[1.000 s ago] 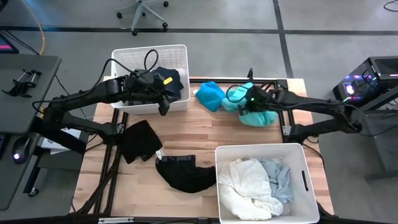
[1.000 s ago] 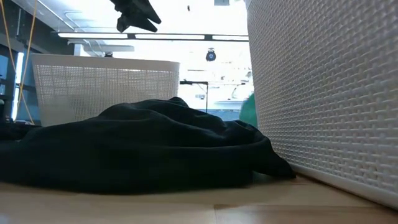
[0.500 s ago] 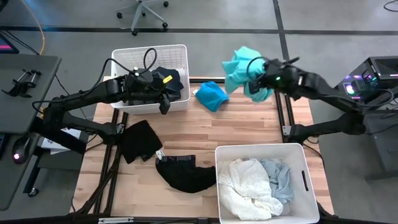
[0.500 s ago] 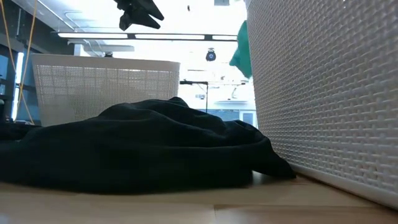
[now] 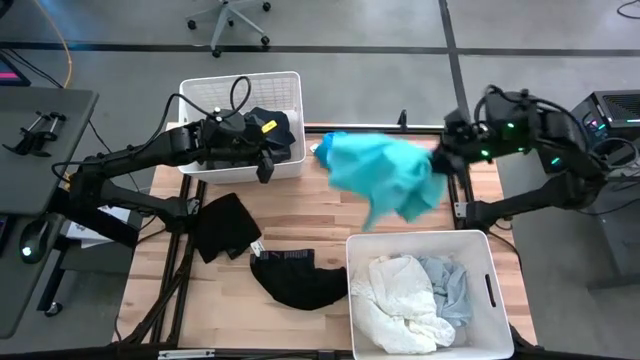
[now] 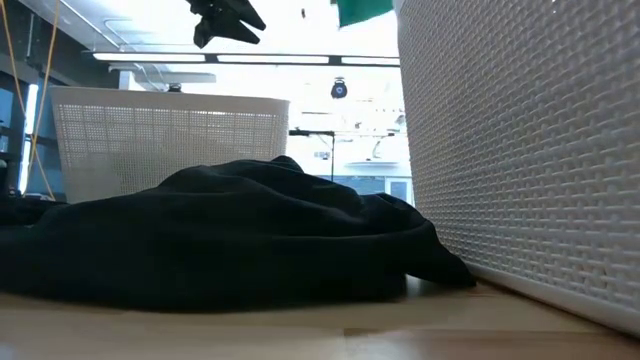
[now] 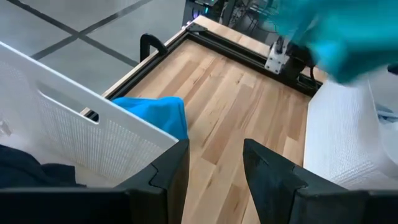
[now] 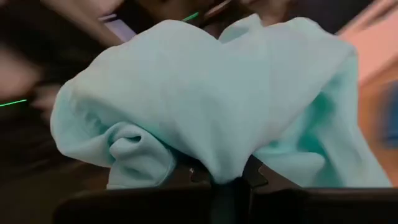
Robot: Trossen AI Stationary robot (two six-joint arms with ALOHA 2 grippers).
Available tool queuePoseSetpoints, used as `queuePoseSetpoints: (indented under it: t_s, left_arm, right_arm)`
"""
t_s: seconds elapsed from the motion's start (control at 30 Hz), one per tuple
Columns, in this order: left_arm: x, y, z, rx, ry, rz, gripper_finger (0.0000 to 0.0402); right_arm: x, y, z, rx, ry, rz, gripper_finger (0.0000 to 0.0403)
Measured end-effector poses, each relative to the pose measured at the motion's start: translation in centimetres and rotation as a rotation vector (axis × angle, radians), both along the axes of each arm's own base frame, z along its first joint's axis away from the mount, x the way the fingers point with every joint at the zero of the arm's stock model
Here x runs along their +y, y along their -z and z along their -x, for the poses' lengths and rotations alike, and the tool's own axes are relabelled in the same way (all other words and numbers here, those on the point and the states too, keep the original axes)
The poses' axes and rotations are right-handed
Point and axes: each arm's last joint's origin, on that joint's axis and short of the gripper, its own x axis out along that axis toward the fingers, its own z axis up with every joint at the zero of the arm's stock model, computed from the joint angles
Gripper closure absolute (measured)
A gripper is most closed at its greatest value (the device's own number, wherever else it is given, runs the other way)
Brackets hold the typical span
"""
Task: Sort clothes
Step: Put the light blue shirt into the bottom white bin
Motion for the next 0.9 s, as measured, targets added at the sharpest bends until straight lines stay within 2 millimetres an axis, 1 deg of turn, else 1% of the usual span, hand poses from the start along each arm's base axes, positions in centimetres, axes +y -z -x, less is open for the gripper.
queuePoseSetpoints:
  t_s: [0.07, 0.17, 0.27, 0.37, 0.5, 0.6, 0.77, 0.83, 0.9]
  left_arm:
    - [0.0, 0.0, 0.0, -0.003, 0.0, -0.001, 0.0264]
    - [0.0, -0.1, 0.0, -0.008, 0.0, -0.003, 0.0264]
    - [0.0, -0.1, 0.0, -0.009, 0.0, -0.003, 0.0264]
    - [0.0, -0.1, -0.1, -0.013, 0.0, -0.004, 0.0264]
    - [0.0, -0.1, -0.1, -0.017, 0.0, -0.005, 0.0264]
    - [0.0, -0.2, -0.1, -0.017, 0.0, -0.005, 0.0264]
    - [0.0, -0.2, -0.1, -0.018, 0.0, -0.006, 0.0264]
    - [0.0, -0.2, -0.1, -0.018, 0.0, -0.006, 0.0264]
    - [0.0, -0.2, -0.1, -0.018, 0.0, -0.006, 0.0264]
  right_arm:
    - [0.8, -0.3, 0.3, -0.014, -0.071, -0.09, 0.04]
    - [1.8, -0.5, 0.7, -0.014, -0.116, -0.161, 0.04]
    - [2.7, 0.1, 0.5, 0.031, -0.142, -0.221, 0.04]
    - [3.8, 1.4, -0.5, 0.125, -0.169, -0.295, 0.04]
    - [5.6, 4.7, -1.9, 0.305, -0.232, -0.372, 0.04]
    - [6.8, 7.9, -2.5, 0.482, -0.241, -0.461, 0.04]
    - [8.8, 13.5, -3.0, 0.773, -0.264, -0.587, 0.04]
    - [9.6, 15.5, -3.0, 0.846, -0.286, -0.62, 0.04]
    - [10.3, 17.3, -3.3, 0.884, -0.318, -0.659, 0.04]
